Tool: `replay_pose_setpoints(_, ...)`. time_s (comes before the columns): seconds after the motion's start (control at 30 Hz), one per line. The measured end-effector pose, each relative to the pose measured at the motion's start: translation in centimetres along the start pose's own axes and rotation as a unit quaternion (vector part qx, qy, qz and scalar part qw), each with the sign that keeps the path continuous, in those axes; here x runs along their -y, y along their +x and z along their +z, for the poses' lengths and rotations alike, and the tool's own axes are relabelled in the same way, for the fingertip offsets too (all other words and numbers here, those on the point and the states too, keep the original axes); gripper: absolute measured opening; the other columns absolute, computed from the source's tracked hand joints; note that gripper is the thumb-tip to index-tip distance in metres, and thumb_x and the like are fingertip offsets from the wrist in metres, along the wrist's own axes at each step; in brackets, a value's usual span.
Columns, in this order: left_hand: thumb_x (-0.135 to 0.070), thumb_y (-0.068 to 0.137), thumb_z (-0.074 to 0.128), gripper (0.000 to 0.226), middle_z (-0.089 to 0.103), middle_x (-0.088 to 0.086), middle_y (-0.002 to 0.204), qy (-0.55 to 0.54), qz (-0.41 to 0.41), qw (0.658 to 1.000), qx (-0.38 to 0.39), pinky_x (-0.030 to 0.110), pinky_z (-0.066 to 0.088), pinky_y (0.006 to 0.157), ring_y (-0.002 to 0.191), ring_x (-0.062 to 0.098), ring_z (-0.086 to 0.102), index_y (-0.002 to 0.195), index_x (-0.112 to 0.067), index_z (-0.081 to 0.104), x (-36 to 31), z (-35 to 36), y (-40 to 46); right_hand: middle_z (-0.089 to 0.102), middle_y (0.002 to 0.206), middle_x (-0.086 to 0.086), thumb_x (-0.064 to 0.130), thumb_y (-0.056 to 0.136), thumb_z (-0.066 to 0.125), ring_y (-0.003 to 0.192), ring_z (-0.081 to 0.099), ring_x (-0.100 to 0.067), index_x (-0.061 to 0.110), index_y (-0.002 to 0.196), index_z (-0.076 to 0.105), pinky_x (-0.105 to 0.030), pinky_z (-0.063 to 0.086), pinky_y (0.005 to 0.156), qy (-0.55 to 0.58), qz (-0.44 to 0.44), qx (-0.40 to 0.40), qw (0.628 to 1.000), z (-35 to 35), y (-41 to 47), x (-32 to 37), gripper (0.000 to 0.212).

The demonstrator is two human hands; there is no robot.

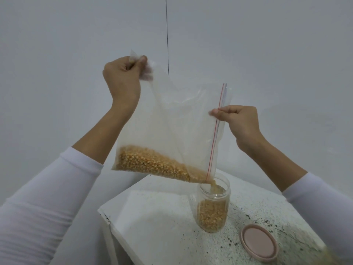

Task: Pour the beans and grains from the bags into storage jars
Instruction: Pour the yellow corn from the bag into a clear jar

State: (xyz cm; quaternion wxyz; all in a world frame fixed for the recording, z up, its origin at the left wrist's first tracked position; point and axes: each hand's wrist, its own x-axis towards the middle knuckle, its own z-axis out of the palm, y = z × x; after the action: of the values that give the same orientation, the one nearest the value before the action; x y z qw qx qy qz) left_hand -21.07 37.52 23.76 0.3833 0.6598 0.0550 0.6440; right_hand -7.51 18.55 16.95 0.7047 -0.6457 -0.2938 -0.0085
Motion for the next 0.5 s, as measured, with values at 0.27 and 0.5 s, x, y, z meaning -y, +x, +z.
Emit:
replay_pose_setpoints(0.27, -0.014, 0.086, 0.066, 0.042, 0.066, -0.010, 0.054, -0.025, -0.014, 1.000, -0.003, 0.042, 0.058, 0.069, 0.060, 0.019, 0.069, 0.048, -0.029, 0.063, 0.7, 0.2, -0.2, 0.073, 0.091, -0.003, 0.018, 0.076, 0.077, 0.090, 0.065, -0.004, 0.010, 0.085, 0.075, -0.008, 0.037, 0.074, -0.008, -0.007, -0.007, 1.000, -0.4, -0.2, -0.1, 0.012)
replay_pose_setpoints(0.5, -0.010, 0.088, 0.065, 0.046, 0.063, -0.011, 0.052, -0.038, -0.017, 0.999, -0.005, 0.035, 0.056, 0.064, 0.058, 0.018, 0.069, 0.046, -0.028, 0.058, 0.3, 0.7, -0.3, 0.073, 0.090, -0.003, 0.017, 0.076, 0.077, 0.090, 0.065, -0.004, 0.009, 0.084, 0.075, -0.009, 0.037, 0.076, -0.011, 0.001, 0.001, 1.000, -1.1, 0.0, 0.2, 0.012)
